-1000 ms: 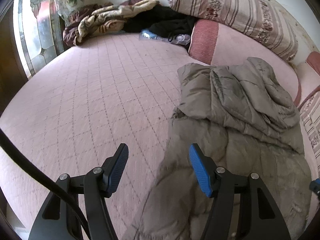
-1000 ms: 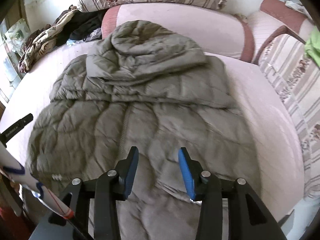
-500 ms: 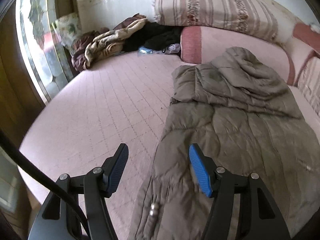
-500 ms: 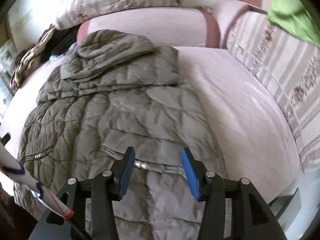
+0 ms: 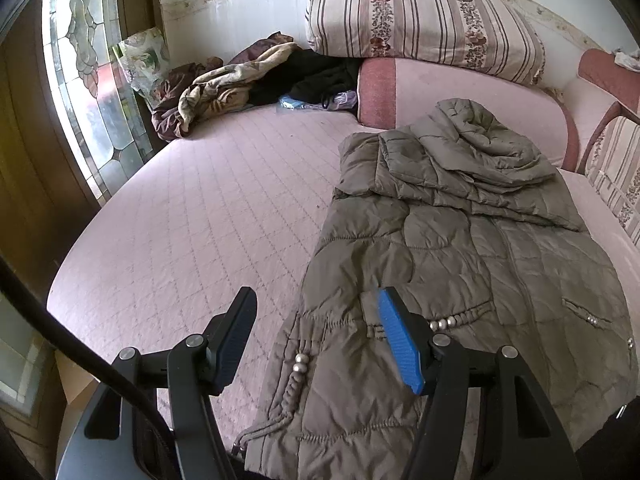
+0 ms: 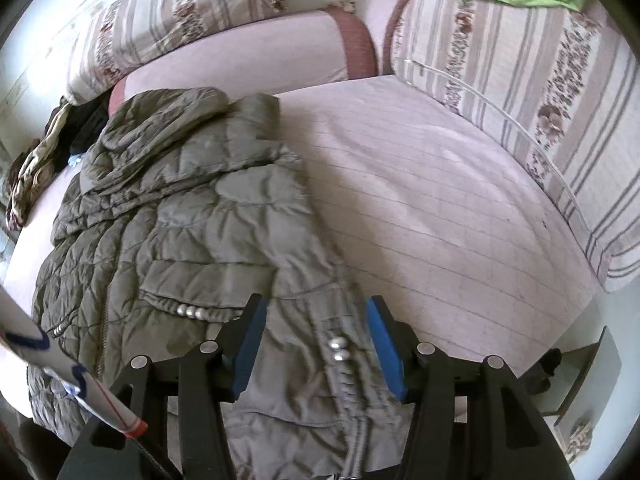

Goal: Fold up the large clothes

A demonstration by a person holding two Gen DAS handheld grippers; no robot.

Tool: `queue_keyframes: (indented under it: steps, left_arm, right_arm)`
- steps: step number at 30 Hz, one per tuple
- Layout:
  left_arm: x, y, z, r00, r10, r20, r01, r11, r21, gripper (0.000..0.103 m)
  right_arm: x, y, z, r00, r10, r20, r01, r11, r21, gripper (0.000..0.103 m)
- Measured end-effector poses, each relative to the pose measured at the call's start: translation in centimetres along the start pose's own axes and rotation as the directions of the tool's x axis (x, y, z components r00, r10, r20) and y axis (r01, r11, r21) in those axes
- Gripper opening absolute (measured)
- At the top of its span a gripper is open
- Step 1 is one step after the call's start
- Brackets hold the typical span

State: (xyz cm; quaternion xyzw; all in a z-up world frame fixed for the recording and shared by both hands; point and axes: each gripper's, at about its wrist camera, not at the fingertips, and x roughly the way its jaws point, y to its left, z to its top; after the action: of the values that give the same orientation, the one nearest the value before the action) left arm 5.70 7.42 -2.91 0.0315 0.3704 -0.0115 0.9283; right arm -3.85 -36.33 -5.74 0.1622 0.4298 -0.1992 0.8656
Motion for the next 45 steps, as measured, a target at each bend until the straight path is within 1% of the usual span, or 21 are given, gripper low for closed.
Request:
queue_keyframes:
  steps: [5, 12, 16, 20, 22, 25, 27, 28, 30, 31, 33, 35, 36, 38, 39, 42, 44, 45]
  left_arm:
    - [-0.2, 0.2, -0.2, 1.000, -0.009, -0.008, 0.009, 1.000, -0.010, 0.062]
    - [0.4, 0.5, -0.5, 1.000, 0.011, -0.025, -0.011, 1.000, -0.015, 0.062]
    - [1.7, 1.2, -0.7, 0.998, 0.026, -0.054, -0.027, 0.999, -0.030, 0.062]
    - [4.0, 3.1, -1.1, 0.994, 0.027, -0.108, -0.034, 0.997, -0.063, 0.062]
    - [5.1, 4.6, -1.2, 0.991, 0.015, -0.130, -0.028, 0.995, -0.097, 0.062]
    - [7.0, 7.3, -1.4, 0.982, -0.060, -0.178, 0.025, 0.982, -0.189, 0.062]
    - [8.5, 8.8, -1.6, 0.966, -0.143, -0.216, 0.087, 0.964, -0.251, 0.062]
    - [8.9, 9.2, -1.7, 0.960, -0.165, -0.224, 0.103, 0.959, -0.265, 0.062]
    - [10.1, 9.6, -2.0, 0.940, -0.234, -0.249, 0.156, 0.942, -0.297, 0.062]
    - [10.4, 9.6, -2.0, 0.932, -0.255, -0.257, 0.173, 0.937, -0.304, 0.062]
    - [11.3, 9.3, -2.4, 0.905, -0.322, -0.278, 0.227, 0.918, -0.326, 0.062]
    - [12.0, 8.7, -2.6, 0.887, -0.360, -0.288, 0.257, 0.904, -0.340, 0.062]
    - [12.2, 8.4, -2.7, 0.884, -0.371, -0.286, 0.266, 0.900, -0.345, 0.063]
    - [12.2, 8.2, -2.8, 0.882, -0.383, -0.275, 0.280, 0.895, -0.348, 0.066]
    - [12.2, 8.1, -2.9, 0.875, -0.401, -0.271, 0.297, 0.887, -0.354, 0.066]
    - [12.5, 7.6, -3.3, 0.806, -0.525, -0.273, 0.397, 0.821, -0.410, 0.066]
    - [12.4, 7.5, -3.6, 0.786, -0.555, -0.273, 0.424, 0.805, -0.415, 0.066]
    - [12.4, 7.5, -3.7, 0.774, -0.572, -0.272, 0.437, 0.793, -0.425, 0.066]
  right_arm:
    - [0.6, -1.9, -0.5, 1.000, -0.014, -0.016, 0.015, 0.999, 0.041, 0.058]
    - [1.7, -4.2, -1.1, 0.999, -0.020, -0.041, 0.024, 0.995, 0.094, 0.060]
    - [2.4, -5.4, -1.1, 0.998, -0.006, -0.059, 0.014, 0.991, 0.132, 0.061]
    - [3.3, -6.0, -1.0, 0.997, 0.021, -0.076, -0.009, 0.989, 0.149, 0.064]
    - [3.7, -6.0, -0.9, 0.995, 0.046, -0.083, -0.033, 0.988, 0.149, 0.067]
    - [4.1, -5.9, -0.7, 0.994, 0.077, -0.080, -0.065, 0.987, 0.147, 0.071]
    - [4.4, -5.8, -0.5, 0.993, 0.086, -0.077, -0.074, 0.986, 0.146, 0.071]
    - [4.5, -5.8, -0.4, 0.993, 0.093, -0.078, -0.081, 0.986, 0.148, 0.072]
    - [5.0, -5.9, -0.2, 0.991, 0.108, -0.080, -0.094, 0.983, 0.158, 0.072]
    - [5.2, -6.1, 0.0, 0.990, 0.117, -0.079, -0.102, 0.980, 0.169, 0.072]
    - [5.6, -6.3, 0.2, 0.989, 0.129, -0.073, -0.114, 0.976, 0.185, 0.072]
    - [6.1, -6.7, 0.5, 0.988, 0.137, -0.070, -0.120, 0.971, 0.207, 0.072]
    - [6.3, -6.9, 0.7, 0.987, 0.142, -0.070, -0.124, 0.968, 0.217, 0.072]
    - [7.0, -7.5, 1.0, 0.984, 0.160, -0.074, -0.136, 0.958, 0.253, 0.072]
    - [7.4, -7.8, 1.1, 0.983, 0.167, -0.078, -0.140, 0.952, 0.271, 0.072]
    - [8.7, -8.7, 1.2, 0.974, 0.204, -0.097, -0.162, 0.931, 0.328, 0.072]
    - [9.4, -9.2, 0.9, 0.963, 0.248, -0.100, -0.194, 0.906, 0.377, 0.073]
    - [9.4, -9.2, 0.9, 0.961, 0.258, -0.097, -0.203, 0.901, 0.382, 0.073]
